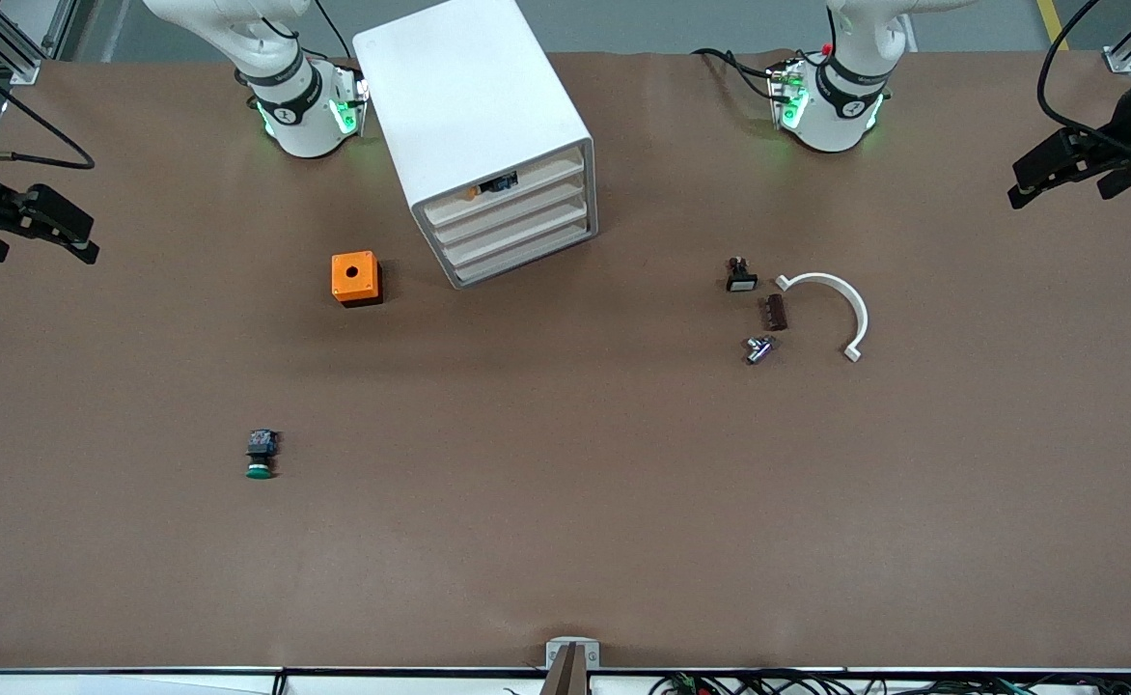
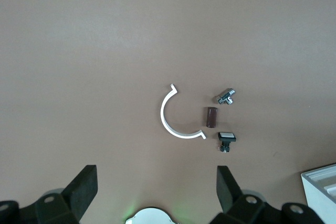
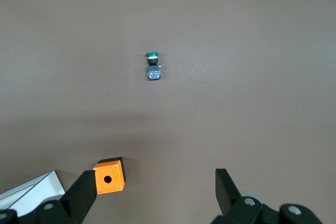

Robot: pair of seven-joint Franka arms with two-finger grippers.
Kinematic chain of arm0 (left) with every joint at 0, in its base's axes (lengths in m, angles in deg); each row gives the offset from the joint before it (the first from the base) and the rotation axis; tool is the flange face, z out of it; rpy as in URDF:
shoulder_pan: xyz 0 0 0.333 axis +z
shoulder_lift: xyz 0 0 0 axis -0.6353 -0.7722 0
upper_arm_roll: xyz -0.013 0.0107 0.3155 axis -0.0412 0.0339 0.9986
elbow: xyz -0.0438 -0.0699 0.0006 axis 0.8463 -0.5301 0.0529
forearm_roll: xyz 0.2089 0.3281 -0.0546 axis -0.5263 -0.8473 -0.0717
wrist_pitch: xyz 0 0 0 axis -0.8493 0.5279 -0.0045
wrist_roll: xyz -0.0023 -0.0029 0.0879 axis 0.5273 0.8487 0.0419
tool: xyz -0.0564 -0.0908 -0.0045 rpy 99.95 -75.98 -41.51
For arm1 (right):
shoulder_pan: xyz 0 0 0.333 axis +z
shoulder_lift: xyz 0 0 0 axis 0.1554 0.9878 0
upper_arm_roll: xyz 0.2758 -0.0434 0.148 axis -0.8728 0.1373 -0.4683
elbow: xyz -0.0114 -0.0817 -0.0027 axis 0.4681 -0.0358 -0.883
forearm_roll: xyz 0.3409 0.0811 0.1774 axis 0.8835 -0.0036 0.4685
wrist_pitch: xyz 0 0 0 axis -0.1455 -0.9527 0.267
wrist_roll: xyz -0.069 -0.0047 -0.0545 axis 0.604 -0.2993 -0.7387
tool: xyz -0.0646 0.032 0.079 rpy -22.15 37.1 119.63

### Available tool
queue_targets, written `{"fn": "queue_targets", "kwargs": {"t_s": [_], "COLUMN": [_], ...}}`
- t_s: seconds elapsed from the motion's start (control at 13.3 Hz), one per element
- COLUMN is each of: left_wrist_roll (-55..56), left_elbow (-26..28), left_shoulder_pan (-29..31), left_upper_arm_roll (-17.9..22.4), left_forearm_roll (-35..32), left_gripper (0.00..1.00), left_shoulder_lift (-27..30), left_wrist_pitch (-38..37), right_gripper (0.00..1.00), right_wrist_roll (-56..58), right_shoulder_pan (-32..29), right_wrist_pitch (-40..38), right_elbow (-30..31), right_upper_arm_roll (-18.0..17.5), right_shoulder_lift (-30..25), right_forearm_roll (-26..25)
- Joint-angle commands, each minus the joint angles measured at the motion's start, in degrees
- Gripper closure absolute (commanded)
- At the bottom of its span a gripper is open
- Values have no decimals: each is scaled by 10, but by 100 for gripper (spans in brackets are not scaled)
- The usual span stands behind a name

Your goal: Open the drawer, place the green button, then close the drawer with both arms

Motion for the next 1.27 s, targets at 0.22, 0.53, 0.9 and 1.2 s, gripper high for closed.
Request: {"fn": "queue_targets", "kwargs": {"t_s": [0.22,0.53,0.9,1.2], "left_wrist_roll": [-5,-5,3,72], "left_elbow": [-20,-31,-31,-31], "left_shoulder_pan": [3,1,-9,-24], "left_upper_arm_roll": [-3,-3,-9,-9], "left_forearm_roll": [-2,-2,10,60], "left_gripper": [0,0,0,0], "left_shoulder_lift": [-13,-66,-148,-226], "left_wrist_pitch": [-12,-12,5,24], "right_gripper": [0,0,0,0], "right_wrist_roll": [2,3,1,-1], "right_shoulder_pan": [-5,-9,-4,21], "right_wrist_pitch": [-10,-10,-10,-9], "right_elbow": [-14,-14,-12,-13], "right_upper_arm_roll": [-6,-6,-7,-10], "right_shoulder_lift": [6,5,13,36], "right_forearm_roll": [7,7,7,7]}}
